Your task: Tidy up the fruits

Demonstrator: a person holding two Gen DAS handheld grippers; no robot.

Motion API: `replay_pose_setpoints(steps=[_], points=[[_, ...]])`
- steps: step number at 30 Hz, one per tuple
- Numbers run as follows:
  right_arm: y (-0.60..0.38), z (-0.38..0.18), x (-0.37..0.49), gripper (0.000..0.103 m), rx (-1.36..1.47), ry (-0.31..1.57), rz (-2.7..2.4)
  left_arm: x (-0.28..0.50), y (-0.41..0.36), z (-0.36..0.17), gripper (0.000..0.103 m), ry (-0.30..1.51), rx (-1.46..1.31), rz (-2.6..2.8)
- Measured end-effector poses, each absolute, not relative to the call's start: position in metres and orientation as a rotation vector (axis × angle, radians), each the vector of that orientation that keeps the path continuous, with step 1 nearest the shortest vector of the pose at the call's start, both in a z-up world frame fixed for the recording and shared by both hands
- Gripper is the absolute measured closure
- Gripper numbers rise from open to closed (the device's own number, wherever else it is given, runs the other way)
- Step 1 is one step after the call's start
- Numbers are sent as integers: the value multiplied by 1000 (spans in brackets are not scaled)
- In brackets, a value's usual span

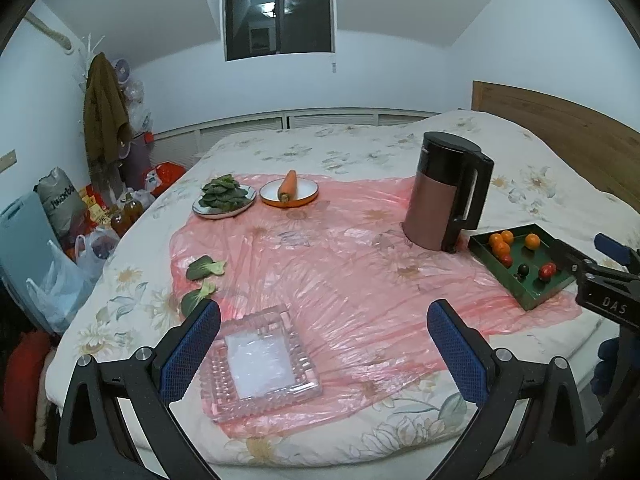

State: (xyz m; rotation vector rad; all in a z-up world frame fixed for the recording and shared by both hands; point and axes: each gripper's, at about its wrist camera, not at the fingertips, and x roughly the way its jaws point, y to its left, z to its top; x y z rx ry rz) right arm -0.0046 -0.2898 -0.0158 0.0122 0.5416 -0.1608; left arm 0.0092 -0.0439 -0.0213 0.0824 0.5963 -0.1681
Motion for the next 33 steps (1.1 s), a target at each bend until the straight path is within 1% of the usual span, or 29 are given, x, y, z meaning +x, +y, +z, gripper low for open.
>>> replay_pose_setpoints(steps=[10, 17, 33], points=[[-290, -6, -10, 0, -5, 514, -176, 7, -46, -24, 1, 620, 84, -178], [-299, -3, -9, 0, 40, 497, -170, 3, -60, -23, 1, 623, 120, -189], [-308, -22, -6, 0, 82, 503, -191, 3, -72, -21, 1, 631, 148, -194]])
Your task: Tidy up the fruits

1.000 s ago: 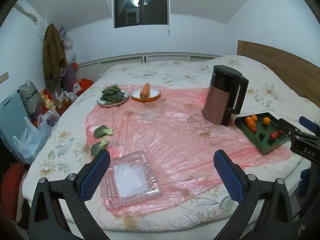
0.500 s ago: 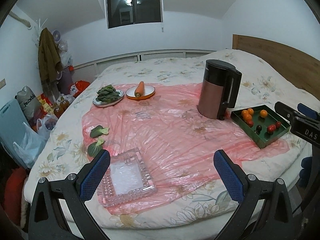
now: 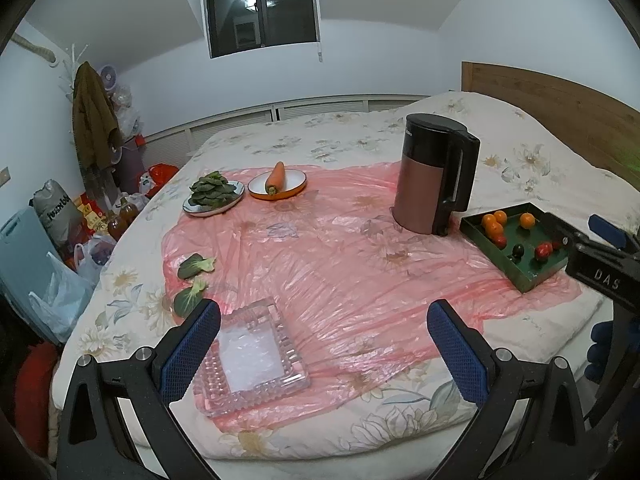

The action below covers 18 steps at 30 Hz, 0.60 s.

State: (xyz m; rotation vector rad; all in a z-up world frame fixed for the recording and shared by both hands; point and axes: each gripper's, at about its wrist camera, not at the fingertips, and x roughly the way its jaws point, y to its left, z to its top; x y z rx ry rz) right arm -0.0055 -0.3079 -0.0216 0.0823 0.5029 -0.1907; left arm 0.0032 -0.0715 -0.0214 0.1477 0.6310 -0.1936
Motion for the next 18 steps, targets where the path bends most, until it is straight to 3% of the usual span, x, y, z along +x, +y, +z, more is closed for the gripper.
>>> replay_pose_setpoints(steps=[18], points=[[-316, -36, 0, 0, 86, 542, -237, 18, -72, -29, 1, 659, 135, -230]])
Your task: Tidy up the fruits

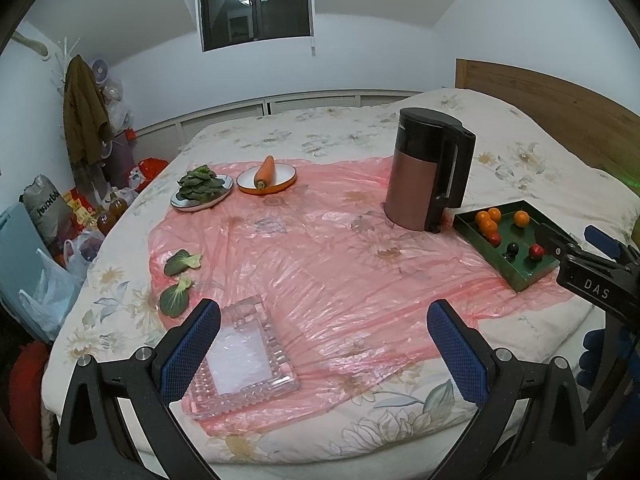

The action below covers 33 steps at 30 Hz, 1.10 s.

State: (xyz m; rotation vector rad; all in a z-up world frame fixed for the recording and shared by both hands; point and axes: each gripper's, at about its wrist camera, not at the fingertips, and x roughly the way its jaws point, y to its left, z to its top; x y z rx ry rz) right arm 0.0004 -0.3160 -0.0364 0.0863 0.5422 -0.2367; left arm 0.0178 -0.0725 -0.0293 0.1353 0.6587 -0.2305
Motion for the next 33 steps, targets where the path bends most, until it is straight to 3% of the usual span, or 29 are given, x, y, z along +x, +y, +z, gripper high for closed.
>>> replay_pose_setpoints(steps=[33], points=[[-315, -49, 6, 0, 64, 586, -251, 21, -76, -44, 1, 698, 139, -263]])
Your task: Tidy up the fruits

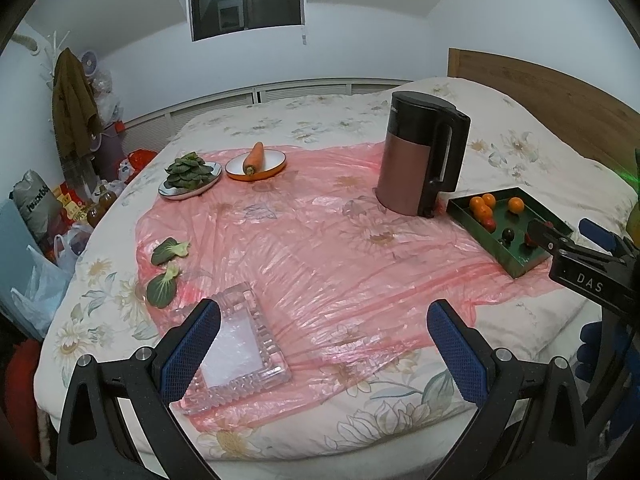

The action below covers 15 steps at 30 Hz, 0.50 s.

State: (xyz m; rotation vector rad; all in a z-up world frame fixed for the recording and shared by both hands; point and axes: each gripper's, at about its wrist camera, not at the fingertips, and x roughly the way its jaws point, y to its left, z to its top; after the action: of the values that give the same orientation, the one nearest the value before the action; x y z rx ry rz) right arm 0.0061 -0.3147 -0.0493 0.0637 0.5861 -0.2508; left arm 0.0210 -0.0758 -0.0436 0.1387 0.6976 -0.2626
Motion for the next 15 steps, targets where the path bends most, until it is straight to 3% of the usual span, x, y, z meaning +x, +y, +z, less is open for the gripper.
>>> replay_pose_setpoints(steps=[15], points=[[-314, -50, 6, 0, 50, 586, -241, 20, -76, -45, 1, 701, 146, -269]])
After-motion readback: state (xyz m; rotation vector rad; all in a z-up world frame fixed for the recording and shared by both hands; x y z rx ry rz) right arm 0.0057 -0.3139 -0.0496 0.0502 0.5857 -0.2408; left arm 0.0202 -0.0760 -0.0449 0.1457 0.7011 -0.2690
